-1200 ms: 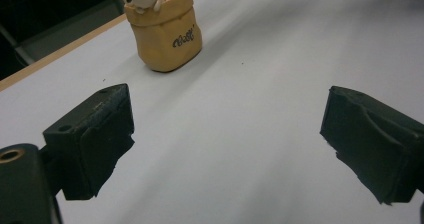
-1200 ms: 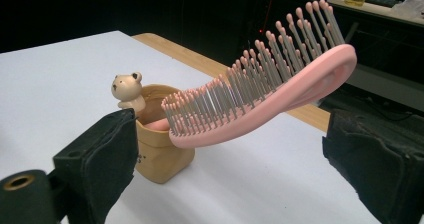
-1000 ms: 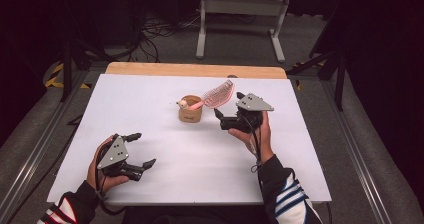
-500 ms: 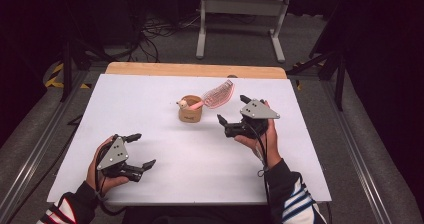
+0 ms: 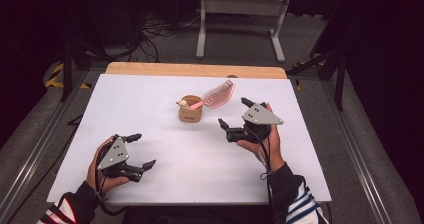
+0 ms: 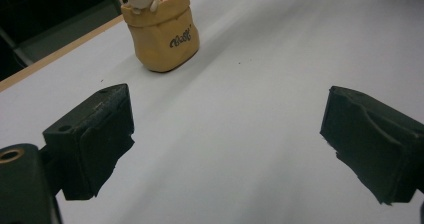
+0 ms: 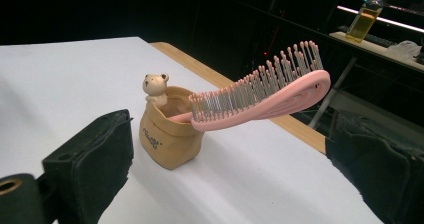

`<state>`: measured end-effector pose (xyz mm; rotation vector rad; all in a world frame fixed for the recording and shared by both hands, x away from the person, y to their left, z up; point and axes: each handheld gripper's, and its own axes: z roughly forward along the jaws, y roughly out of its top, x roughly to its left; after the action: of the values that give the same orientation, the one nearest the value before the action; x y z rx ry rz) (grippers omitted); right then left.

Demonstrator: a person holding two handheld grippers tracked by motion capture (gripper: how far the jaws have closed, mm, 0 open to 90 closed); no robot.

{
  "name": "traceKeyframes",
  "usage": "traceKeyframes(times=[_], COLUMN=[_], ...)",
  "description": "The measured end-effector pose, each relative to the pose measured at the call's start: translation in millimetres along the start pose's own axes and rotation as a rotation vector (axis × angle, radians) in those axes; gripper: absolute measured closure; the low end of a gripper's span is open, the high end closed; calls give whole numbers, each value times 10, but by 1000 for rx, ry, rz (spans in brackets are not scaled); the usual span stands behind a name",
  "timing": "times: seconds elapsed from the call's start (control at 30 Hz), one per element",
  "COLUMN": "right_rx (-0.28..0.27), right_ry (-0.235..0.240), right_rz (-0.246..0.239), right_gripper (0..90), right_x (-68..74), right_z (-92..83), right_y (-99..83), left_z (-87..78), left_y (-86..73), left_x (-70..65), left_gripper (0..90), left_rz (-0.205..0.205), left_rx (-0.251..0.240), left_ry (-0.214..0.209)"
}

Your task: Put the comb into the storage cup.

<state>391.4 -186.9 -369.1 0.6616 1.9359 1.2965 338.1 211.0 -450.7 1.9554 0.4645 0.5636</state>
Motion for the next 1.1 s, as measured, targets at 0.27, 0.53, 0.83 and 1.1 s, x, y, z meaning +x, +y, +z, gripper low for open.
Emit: traceKeyframes(times=[0.27,0.53,0.83,1.1], right_rx=[-7,-5,-8,-1], right_ry=[-1,-1,1,0], right_rz=[-15,-31,-40,-55], right_gripper=[58,59,59,59], right_x=[46,84,102,117], right_z=[-35,-72,-111,-152], right_y=[-1,-14,-34,-66], left_z=[0,0,1,3], left_y=[-1,0,0,-2], left_x=[-1,-2,-3,-4], left_gripper=[76,76,76,76], left_rz=[1,1,3,3], left_rx=[1,0,2,3], left_ry=[-1,-3,-3,-3])
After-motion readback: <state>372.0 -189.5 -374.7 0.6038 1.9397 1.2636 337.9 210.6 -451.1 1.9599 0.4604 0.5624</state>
